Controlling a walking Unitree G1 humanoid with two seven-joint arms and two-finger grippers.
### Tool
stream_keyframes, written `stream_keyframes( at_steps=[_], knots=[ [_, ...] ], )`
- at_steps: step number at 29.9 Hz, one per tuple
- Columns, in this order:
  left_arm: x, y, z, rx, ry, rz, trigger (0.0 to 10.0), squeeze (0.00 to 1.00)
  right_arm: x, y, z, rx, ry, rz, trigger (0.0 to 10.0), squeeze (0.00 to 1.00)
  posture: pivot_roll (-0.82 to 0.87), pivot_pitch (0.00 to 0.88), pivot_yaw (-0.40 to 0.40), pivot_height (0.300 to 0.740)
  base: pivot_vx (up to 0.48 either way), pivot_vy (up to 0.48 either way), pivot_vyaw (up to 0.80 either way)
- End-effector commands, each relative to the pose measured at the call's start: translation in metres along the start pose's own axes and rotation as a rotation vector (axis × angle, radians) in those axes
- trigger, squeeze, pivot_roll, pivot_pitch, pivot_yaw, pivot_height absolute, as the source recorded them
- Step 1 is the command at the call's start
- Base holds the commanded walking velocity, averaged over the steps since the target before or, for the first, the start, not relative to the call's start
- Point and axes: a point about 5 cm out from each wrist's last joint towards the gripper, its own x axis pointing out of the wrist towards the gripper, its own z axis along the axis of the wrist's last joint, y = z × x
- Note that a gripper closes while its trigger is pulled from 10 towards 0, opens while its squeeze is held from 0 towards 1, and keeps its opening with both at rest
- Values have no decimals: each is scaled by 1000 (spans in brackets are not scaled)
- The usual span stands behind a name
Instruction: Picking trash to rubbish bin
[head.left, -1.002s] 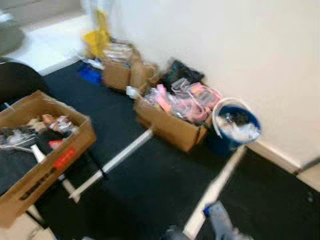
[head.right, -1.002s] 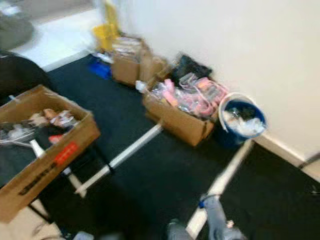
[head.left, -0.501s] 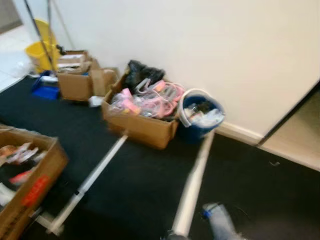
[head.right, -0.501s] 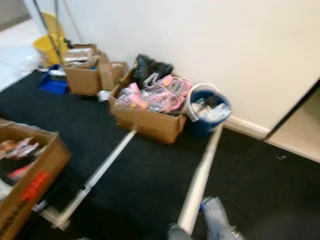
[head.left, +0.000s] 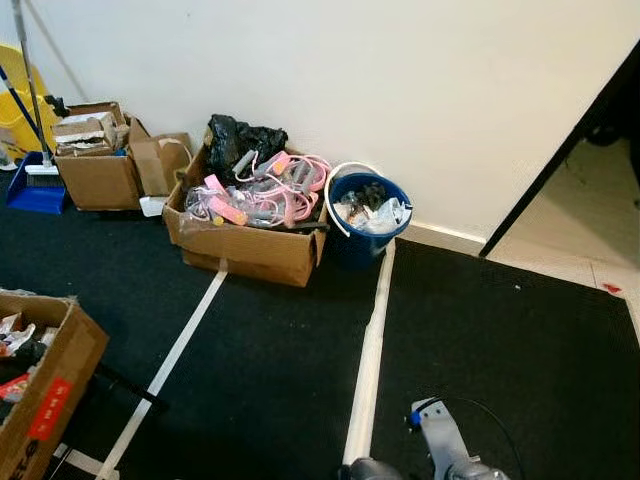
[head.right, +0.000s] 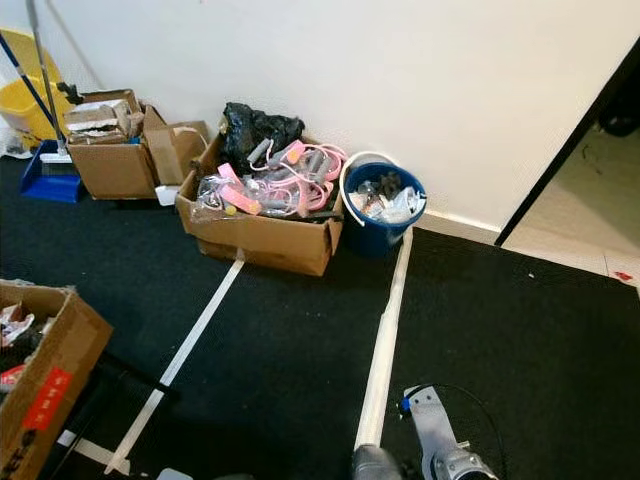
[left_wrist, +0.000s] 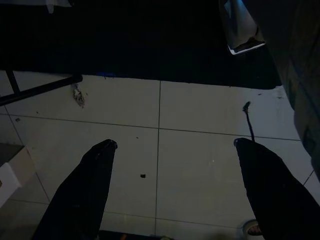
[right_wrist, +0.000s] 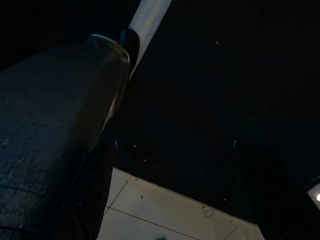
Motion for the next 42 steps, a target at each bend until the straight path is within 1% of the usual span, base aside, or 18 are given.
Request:
stream_keyframes(
  at_steps=[1, 2, 3, 4, 6, 8, 9, 11, 14, 15, 18, 22, 29, 36, 41, 42],
  knots=[
    [1, -10, 30, -14, -120, -25, 10000, 0, 1, 5, -7, 4, 20, 20, 10000, 0, 52, 52, -18, 740, 0, 0, 0],
    [1, -10, 30, -14, -120, -22, 10000, 0, 1, 5, -7, 3, 19, 19, 10000, 0, 51, 65, -21, 740, 0, 0, 0],
    [1, -9, 29, -16, -119, -2, 10000, 0, 0, 4, -6, -1, 17, 19, 10000, 0, 49, 98, -27, 740, 0, 0, 0],
    [1, -6, 26, -33, -112, 29, 10000, 0, 0, 2, -6, -4, 13, 17, 10000, 0, 48, 108, -30, 740, 0, 0, 0],
    [0, -4, 24, -45, -106, 51, 10000, 0, 0, 2, -5, -6, 10, 16, 10000, 0, 48, 108, -30, 740, 0, 0, 0],
    [0, 3, 18, -53, -92, 86, 10000, 0, 0, -1, -1, -11, -5, 13, 10000, 0, 38, 157, -30, 740, 0, 0, 0],
    [0, 3, 18, -53, -92, 86, 10000, 0, 0, -1, -1, -11, -5, 13, 10000, 0, 38, 157, -30, 740, 0, 0, 0],
    [0, 9, 12, -48, -78, 108, 10000, 0, -1, -3, 6, -12, -26, 7, 10000, 0, 40, 167, -27, 740, 0, 0, 0],
    [-1, 12, 10, -47, -72, 118, 10000, 0, -1, -4, 10, -12, -36, 5, 10000, 0, 44, 166, -35, 740, 0, 0, 0],
    [-1, 16, 9, -57, -70, 134, 10000, 0, -1, -4, 16, -12, -49, 6, 10000, 0, 58, 168, -43, 740, 0, 0, 0],
    [-2, 25, 6, -136, -67, 170, 10000, 0, -2, -5, 27, -19, -72, 5, 10000, 0, 80, 169, -46, 740, 0, 0, 0],
    [-2, 24, 3, -145, -63, 172, 10000, 0, -2, -5, 32, -14, -80, 0, 10000, 0, 92, 143, -50, 740, 0, 0, 0],
    [-3, 28, 1, -165, -60, 180, 10000, 0, -2, -3, 37, -23, -88, 0, 10000, 0, 114, 132, -57, 740, 0, 0, 0],
    [-3, 30, 0, -176, -56, 187, 10000, 0, -3, -5, 41, -8, -98, -18, 10000, 0, 113, 118, -46, 740, 0, 0, 0],
    [-3, 30, 0, -181, -52, 186, 10000, 0, -2, -5, 35, 12, -90, -30, 10000, 0, 113, 119, -44, 740, 0, 0, 0],
    [-3, 25, -3, -193, -44, 179, 10000, 0, -1, -6, 24, 21, -69, -34, 10000, 0, 112, 110, -49, 740, 0, 0, 0]
  ],
)
